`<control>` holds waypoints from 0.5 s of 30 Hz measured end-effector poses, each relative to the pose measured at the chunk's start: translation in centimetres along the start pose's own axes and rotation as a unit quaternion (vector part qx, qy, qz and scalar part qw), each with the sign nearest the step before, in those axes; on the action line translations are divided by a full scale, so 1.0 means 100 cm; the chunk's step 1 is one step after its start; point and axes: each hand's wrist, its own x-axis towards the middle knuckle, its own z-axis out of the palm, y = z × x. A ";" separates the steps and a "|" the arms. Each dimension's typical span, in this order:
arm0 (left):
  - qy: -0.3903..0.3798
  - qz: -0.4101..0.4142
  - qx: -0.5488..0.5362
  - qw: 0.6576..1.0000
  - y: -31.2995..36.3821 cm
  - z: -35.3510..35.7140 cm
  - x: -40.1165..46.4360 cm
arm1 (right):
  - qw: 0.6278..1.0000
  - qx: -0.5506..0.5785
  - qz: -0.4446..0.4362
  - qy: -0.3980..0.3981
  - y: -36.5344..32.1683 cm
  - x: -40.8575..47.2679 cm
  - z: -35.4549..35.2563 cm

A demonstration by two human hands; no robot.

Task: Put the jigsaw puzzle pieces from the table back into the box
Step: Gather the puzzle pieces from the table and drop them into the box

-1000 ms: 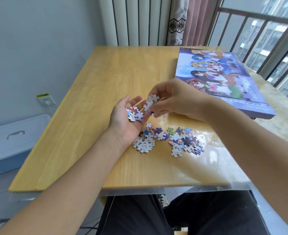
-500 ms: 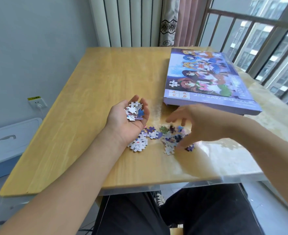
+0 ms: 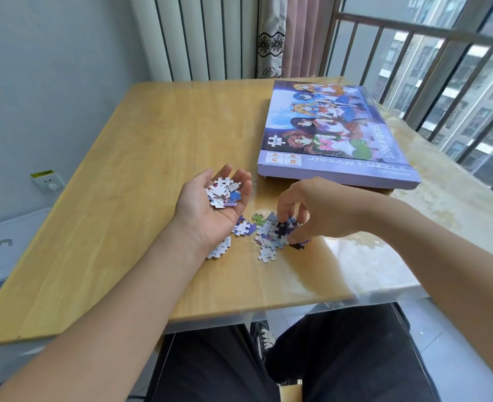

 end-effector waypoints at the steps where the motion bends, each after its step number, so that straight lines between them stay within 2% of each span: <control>1: -0.003 -0.001 0.001 1.000 0.000 -0.001 0.000 | 1.000 0.002 0.000 0.007 0.001 0.001 0.000; 11: -0.001 0.003 0.019 1.000 -0.001 0.001 0.002 | 0.994 0.088 -0.004 0.059 0.013 0.000 -0.001; 15: 0.009 0.003 0.048 0.999 -0.007 0.004 0.003 | 0.970 0.195 -0.027 0.140 0.001 0.005 -0.024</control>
